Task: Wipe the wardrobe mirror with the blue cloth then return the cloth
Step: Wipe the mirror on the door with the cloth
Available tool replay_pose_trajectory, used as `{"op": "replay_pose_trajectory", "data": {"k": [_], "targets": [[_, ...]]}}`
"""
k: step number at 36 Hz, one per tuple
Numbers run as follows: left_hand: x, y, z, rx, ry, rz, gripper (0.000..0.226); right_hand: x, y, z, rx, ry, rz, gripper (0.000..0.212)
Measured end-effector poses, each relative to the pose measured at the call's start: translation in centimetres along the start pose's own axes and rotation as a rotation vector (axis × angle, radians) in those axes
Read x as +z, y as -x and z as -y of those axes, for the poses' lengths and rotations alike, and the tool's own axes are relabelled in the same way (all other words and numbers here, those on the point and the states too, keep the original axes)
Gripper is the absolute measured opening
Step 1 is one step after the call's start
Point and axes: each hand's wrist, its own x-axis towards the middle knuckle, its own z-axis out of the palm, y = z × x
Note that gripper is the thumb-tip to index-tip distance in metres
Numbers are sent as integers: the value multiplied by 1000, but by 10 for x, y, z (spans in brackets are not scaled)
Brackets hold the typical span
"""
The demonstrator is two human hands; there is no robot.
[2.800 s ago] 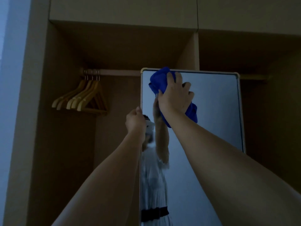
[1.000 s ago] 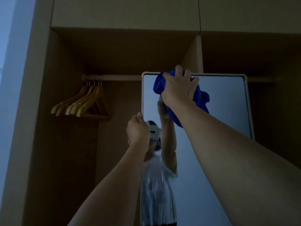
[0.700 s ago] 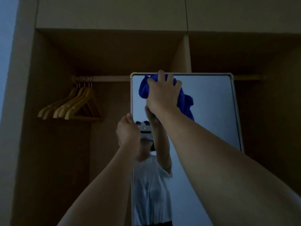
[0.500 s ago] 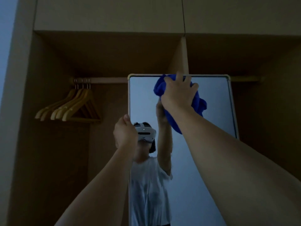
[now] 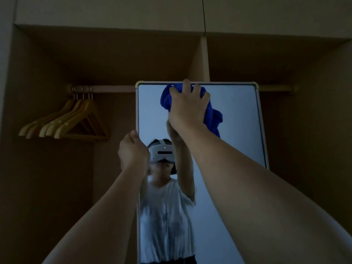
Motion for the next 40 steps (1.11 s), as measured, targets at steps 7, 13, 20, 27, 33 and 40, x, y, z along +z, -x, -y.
{"op": "replay_pose_trajectory", "data": {"k": [7,13,20,27,33,40], "targets": [[-2,2,-2,19,-3,-8,37,1,-9,-45,271,-61,118,60],[-1,5,-3,36,-4,-35,42,0,-11,-68,315,-44,170,64],[-3,8,-8,17,-39,-38,43,2,-9,-99,497,-53,180,60],[-1,6,-7,9,-78,-52,42,-4,-14,-130,570,-8,246,57],[1,5,-3,50,-102,-89,43,-7,-13,-162,605,50,280,56],[-1,2,-4,27,-107,-65,35,-10,-15,-164,599,33,280,55]]}}
